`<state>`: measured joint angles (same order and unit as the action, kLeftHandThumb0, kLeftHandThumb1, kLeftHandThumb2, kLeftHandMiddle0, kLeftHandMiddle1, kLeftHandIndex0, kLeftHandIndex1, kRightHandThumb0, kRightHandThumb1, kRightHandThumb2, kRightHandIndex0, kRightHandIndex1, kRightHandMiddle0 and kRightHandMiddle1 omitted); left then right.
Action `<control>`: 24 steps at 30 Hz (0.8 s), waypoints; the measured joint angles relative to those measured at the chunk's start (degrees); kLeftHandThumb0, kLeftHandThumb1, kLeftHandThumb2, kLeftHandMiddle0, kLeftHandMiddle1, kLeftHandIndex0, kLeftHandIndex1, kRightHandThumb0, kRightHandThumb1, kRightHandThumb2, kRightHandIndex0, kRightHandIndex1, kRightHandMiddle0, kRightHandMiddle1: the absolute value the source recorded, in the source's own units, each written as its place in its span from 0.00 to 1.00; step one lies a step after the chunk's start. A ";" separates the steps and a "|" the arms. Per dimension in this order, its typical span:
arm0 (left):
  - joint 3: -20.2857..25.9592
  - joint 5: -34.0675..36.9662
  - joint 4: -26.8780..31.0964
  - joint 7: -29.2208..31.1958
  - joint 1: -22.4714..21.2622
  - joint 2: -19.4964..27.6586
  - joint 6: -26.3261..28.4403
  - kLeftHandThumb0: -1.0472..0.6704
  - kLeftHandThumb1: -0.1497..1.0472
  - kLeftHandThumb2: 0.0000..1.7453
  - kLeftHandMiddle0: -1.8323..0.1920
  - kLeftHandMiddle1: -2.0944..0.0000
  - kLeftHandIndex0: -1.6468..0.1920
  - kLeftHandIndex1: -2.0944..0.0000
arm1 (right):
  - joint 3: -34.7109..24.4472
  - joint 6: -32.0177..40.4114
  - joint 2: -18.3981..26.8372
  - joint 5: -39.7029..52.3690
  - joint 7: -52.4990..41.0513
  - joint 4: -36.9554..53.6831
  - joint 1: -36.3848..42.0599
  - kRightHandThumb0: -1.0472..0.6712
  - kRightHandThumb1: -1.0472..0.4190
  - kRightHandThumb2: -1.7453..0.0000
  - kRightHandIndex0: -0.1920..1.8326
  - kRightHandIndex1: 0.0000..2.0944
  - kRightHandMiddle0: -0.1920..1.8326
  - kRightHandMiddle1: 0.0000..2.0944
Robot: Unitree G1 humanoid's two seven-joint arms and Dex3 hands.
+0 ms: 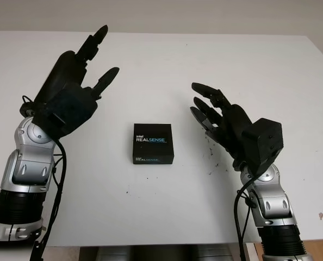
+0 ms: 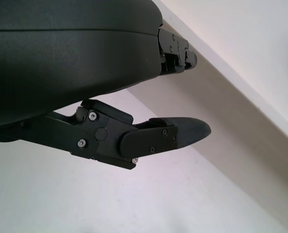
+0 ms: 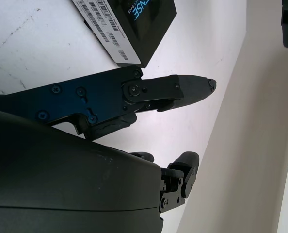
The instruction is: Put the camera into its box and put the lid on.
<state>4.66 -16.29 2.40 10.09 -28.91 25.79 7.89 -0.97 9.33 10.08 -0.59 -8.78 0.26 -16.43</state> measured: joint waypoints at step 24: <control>11.66 29.85 3.64 2.89 16.85 -11.63 -0.02 0.16 1.00 0.42 1.00 1.00 1.00 1.00 | -2.83 4.27 -0.78 1.74 4.63 2.95 -3.65 0.16 0.00 0.64 0.00 0.00 0.00 0.00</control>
<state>16.33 13.55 6.03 12.99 -12.06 14.16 7.87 -3.80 13.59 9.30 1.16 -4.15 3.21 -20.09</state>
